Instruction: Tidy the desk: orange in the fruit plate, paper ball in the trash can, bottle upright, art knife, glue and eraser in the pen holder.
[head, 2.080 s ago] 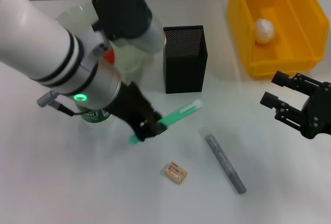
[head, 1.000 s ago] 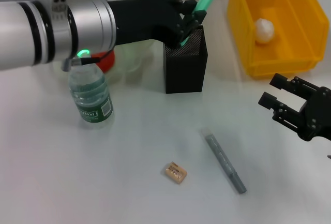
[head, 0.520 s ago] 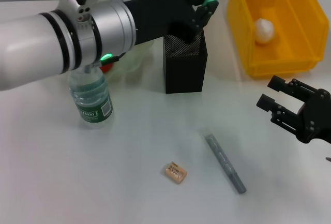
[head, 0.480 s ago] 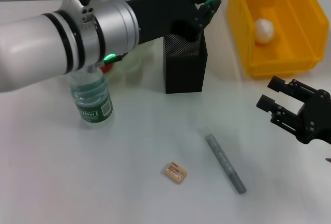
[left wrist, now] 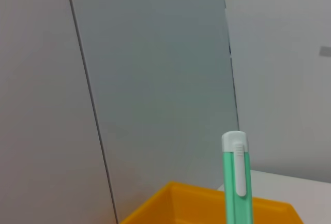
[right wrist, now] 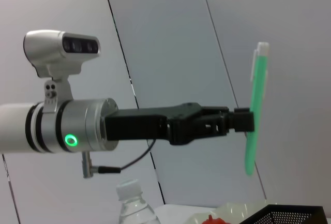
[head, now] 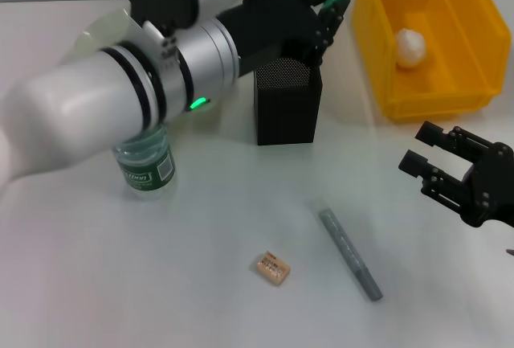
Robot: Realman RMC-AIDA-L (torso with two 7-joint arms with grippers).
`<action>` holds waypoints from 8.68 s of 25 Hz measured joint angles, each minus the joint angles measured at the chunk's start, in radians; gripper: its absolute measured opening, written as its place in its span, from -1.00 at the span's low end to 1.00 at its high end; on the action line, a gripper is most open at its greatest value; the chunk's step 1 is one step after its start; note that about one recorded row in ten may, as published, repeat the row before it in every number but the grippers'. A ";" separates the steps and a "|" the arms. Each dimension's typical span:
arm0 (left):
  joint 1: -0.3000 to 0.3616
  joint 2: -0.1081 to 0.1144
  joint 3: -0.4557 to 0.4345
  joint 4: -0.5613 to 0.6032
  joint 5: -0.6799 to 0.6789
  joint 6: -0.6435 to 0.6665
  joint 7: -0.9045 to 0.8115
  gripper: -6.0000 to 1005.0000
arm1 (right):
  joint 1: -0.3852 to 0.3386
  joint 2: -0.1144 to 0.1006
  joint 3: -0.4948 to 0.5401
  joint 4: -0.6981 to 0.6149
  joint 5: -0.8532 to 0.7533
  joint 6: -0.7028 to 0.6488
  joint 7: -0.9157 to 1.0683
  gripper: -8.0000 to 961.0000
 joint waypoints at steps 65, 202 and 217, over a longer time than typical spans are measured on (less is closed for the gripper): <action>-0.040 -0.005 0.175 -0.222 -0.004 -0.329 -0.042 -0.56 | 0.008 0.000 -0.001 0.000 0.000 -0.015 0.006 0.20; -0.396 -0.005 -0.087 0.092 0.554 1.228 -0.220 0.00 | -0.015 -0.003 -0.031 -0.111 -0.190 -0.068 -0.064 0.20; -0.407 -0.005 0.043 0.101 0.585 1.194 -0.192 0.00 | -0.011 -0.003 -0.007 -0.106 -0.190 -0.067 -0.064 0.19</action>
